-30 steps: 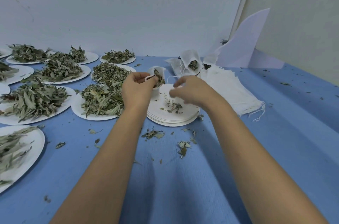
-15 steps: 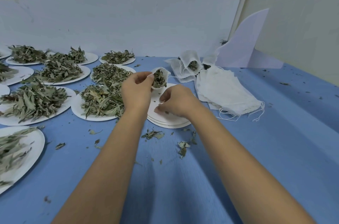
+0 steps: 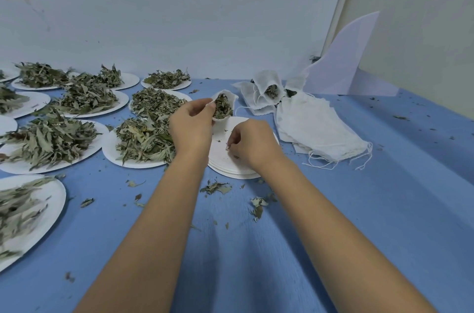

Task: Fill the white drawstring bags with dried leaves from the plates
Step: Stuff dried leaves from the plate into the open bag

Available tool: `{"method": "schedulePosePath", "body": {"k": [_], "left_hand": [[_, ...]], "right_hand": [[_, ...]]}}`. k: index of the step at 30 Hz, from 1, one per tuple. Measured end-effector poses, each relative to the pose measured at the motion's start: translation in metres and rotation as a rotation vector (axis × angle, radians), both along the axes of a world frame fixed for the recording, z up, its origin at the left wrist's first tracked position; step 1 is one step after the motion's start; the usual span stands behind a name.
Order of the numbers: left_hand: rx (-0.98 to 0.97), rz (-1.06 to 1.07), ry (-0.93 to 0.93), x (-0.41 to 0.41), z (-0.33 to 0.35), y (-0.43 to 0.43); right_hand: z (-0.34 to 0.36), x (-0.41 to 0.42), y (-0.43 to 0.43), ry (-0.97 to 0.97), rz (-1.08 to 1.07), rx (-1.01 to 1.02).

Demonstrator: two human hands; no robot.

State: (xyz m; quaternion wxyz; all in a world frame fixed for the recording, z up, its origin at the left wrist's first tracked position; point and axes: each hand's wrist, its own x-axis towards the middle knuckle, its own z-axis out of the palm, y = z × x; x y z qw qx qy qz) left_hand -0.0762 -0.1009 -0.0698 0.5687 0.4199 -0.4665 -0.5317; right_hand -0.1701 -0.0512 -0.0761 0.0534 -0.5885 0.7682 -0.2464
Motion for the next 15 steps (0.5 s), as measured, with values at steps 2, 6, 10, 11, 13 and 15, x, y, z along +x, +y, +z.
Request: {"method": "schedulePosePath", "body": {"k": [2,6,10,11,13,15], "left_hand": [[0.004,-0.02,0.004,0.0,0.0,0.0],[0.021,-0.049,0.011,-0.002,0.0,0.001],[-0.017,-0.032,-0.057,-0.003,-0.003,0.001],[-0.033,-0.029,-0.085,-0.004,-0.004,0.001],[-0.061,-0.025,-0.129,-0.006,-0.005,0.003],[-0.091,-0.022,-0.16,-0.007,-0.003,0.005]], "right_hand": [[-0.002,0.001,0.0,0.013,-0.017,-0.011],[-0.004,0.0,0.001,-0.085,-0.048,-0.091],[0.01,-0.007,0.009,-0.418,-0.08,-0.301],[0.018,-0.01,0.011,-0.515,-0.096,-0.38],[0.032,-0.017,0.013,-0.662,-0.097,-0.492],[0.041,-0.018,0.015,-0.703,-0.056,-0.509]]}}
